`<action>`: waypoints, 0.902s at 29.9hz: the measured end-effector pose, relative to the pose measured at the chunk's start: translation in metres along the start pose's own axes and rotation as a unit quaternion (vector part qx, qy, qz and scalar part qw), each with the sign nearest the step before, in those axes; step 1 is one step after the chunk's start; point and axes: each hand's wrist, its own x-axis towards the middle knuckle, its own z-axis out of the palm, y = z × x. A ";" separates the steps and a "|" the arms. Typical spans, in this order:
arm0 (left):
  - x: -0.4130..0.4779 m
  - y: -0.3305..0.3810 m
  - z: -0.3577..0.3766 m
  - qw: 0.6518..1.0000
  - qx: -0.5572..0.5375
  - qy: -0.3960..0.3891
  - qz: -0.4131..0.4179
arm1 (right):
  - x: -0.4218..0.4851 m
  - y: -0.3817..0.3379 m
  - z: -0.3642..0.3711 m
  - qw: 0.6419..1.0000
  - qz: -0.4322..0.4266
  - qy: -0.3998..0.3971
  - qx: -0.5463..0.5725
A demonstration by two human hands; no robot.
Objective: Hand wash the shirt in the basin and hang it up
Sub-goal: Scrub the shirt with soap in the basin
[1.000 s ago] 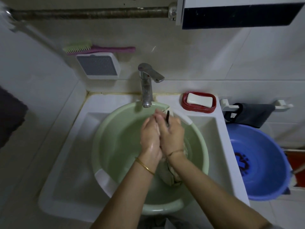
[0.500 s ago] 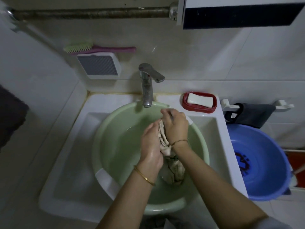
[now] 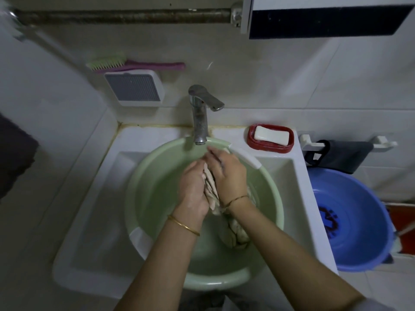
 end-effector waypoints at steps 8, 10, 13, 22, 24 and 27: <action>0.000 0.029 -0.009 0.960 0.255 -0.058 0.097 | 0.031 0.008 -0.039 0.987 0.106 -0.027 0.118; -0.008 0.031 -0.003 0.872 0.464 -0.121 0.100 | 0.033 0.004 -0.041 0.988 0.078 -0.036 0.131; -0.009 0.040 0.001 0.760 0.618 -0.082 0.182 | 0.034 0.005 -0.049 0.994 0.050 -0.039 0.088; -0.029 0.095 0.011 0.916 0.270 -0.023 0.296 | 0.015 0.056 -0.064 0.949 0.121 -0.283 -0.064; -0.033 0.103 0.009 0.919 0.237 -0.005 0.314 | 0.013 0.070 -0.070 0.950 0.179 -0.253 0.041; -0.025 0.098 -0.001 0.915 0.260 0.028 0.309 | 0.017 0.069 -0.072 0.925 0.234 -0.164 0.252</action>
